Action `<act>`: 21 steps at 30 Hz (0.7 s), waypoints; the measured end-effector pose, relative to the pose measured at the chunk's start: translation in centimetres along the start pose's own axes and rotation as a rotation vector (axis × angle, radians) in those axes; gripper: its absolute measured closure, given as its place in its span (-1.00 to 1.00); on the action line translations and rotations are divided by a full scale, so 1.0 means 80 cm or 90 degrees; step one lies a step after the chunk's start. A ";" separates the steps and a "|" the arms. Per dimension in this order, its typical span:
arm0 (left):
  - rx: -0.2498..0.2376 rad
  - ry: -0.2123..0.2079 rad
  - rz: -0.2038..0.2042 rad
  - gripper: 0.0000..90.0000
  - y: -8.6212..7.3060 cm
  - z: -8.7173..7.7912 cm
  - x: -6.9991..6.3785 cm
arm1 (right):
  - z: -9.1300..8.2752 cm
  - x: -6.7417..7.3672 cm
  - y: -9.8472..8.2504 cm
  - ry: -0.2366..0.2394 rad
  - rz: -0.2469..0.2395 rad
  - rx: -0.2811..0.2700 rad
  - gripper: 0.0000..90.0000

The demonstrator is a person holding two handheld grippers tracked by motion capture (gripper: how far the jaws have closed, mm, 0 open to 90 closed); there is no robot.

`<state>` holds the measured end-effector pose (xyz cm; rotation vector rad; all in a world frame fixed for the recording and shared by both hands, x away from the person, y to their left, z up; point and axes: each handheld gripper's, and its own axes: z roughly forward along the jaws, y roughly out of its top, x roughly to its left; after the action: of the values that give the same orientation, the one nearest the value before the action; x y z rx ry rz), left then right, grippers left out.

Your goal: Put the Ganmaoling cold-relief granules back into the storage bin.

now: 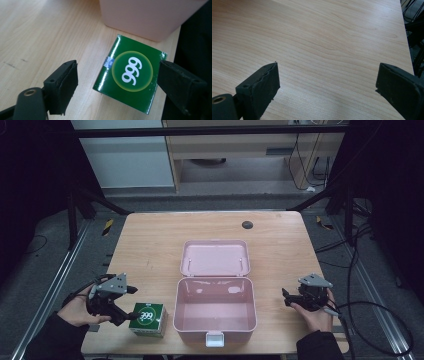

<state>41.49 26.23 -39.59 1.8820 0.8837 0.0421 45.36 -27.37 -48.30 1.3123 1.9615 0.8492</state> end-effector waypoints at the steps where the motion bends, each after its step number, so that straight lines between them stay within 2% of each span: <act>1: 0.008 -0.003 0.000 -0.64 -0.003 0.003 -0.002 | 0.000 0.000 0.000 0.000 -0.002 0.001 -0.88; 21: 0.028 -0.015 -0.005 -0.87 -0.027 0.034 -0.023 | 0.004 0.002 -0.002 0.000 -0.020 0.017 -0.90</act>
<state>40.03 23.53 -42.04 1.9157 0.8815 -0.0037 45.50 -27.20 -48.62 1.2926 1.9945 0.8109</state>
